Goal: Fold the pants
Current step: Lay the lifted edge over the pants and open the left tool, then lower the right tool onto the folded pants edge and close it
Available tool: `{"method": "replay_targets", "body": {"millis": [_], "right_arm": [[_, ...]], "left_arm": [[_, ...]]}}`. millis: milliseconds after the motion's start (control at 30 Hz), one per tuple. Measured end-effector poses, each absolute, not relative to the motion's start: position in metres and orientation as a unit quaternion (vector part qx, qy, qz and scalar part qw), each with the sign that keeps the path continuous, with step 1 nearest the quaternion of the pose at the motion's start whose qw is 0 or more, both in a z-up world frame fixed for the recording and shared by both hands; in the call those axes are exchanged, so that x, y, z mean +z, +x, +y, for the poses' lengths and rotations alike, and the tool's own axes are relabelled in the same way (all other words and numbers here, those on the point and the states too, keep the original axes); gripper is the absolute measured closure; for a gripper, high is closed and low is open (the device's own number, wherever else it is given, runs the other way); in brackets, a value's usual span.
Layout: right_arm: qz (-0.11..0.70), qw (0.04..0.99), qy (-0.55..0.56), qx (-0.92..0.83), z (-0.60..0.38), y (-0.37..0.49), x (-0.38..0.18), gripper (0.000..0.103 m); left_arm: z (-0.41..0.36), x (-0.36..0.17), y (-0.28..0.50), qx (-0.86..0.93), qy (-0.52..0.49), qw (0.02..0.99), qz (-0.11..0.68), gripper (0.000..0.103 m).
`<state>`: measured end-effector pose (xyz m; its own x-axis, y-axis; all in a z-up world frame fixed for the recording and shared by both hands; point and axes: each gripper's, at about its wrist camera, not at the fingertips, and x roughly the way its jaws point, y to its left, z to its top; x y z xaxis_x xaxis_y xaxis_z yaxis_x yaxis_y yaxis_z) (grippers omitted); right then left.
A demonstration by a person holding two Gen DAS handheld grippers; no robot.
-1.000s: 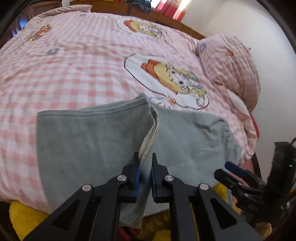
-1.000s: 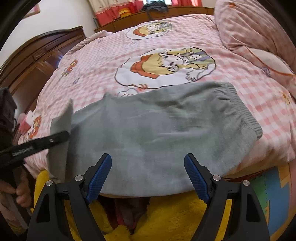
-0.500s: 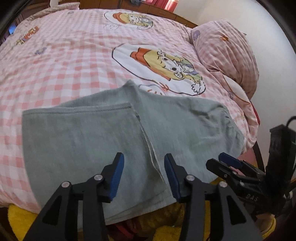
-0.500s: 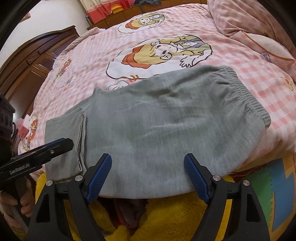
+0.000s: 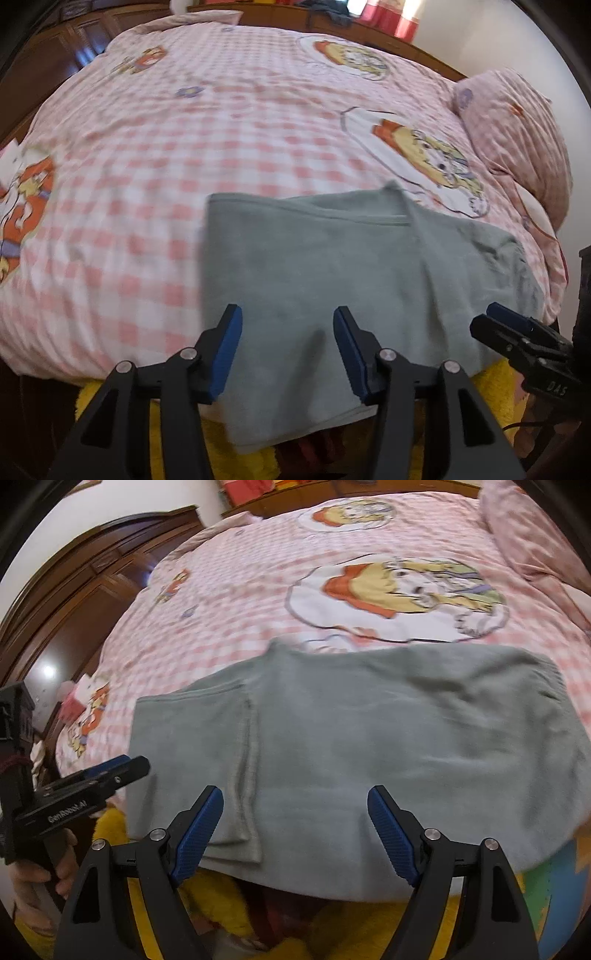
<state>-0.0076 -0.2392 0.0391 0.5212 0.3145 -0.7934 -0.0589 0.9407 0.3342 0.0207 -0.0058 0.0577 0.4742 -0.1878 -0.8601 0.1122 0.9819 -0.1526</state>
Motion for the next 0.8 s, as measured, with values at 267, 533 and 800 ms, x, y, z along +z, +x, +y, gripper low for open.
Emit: {"method": "replay_targets", "body": {"millis": [267, 533, 800], "right_arm": [[0.497, 0.850, 0.111, 0.135, -0.200, 0.012, 0.032, 0.025], [0.514, 0.842, 0.097, 0.136, -0.182, 0.025, 0.023, 0.033], [0.516, 0.842, 0.087, 0.131, -0.178, 0.026, 0.017, 0.033]], "left_arm": [[0.025, 0.049, 0.018, -0.054, -0.051, 0.858, 0.508, 0.045], [0.034, 0.040, 0.018, -0.053, -0.071, 0.853, 0.514, 0.040], [0.035, 0.036, 0.019, -0.053, -0.080, 0.851, 0.516, 0.038]]}}
